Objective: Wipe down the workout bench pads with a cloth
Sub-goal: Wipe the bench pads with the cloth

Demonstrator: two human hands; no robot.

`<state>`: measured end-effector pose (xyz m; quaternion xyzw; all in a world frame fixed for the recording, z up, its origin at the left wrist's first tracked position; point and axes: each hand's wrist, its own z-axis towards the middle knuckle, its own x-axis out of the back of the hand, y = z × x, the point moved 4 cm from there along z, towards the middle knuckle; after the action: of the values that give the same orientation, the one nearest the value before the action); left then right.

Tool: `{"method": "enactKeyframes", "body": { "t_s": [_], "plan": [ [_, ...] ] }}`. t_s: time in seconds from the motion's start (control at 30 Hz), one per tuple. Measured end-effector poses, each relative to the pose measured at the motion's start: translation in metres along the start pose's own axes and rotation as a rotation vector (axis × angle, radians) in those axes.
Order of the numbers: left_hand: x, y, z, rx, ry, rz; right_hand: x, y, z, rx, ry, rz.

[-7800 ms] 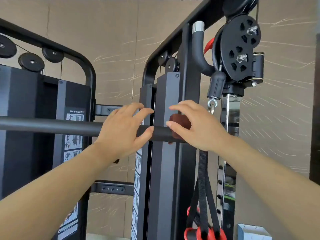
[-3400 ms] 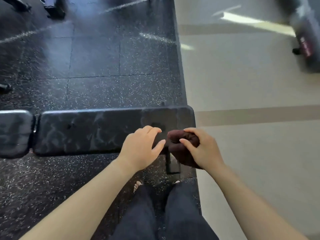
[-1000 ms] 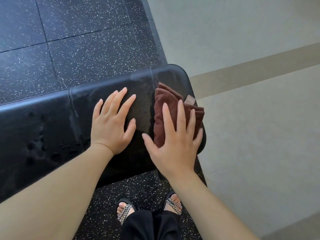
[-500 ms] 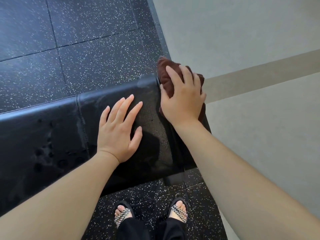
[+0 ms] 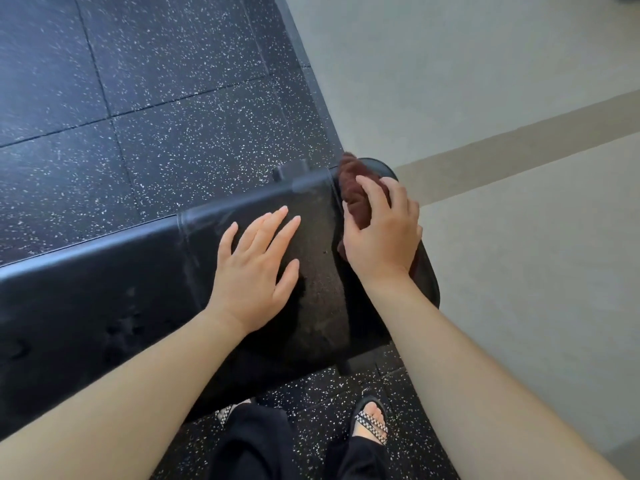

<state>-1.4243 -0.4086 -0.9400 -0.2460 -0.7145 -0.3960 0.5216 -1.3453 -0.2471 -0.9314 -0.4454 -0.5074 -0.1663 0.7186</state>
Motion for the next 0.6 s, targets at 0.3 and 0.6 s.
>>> {"method": "enactKeyframes", "body": {
  "t_s": [0.3, 0.6],
  "plan": [
    [0.021, -0.093, 0.02, -0.006, -0.006, 0.059, -0.017, -0.05, -0.045, 0.213, -0.076, -0.032],
    [0.022, -0.096, 0.022, 0.007, -0.016, -0.004, -0.035, -0.083, -0.021, 0.108, -0.104, -0.101]
  ]
}}
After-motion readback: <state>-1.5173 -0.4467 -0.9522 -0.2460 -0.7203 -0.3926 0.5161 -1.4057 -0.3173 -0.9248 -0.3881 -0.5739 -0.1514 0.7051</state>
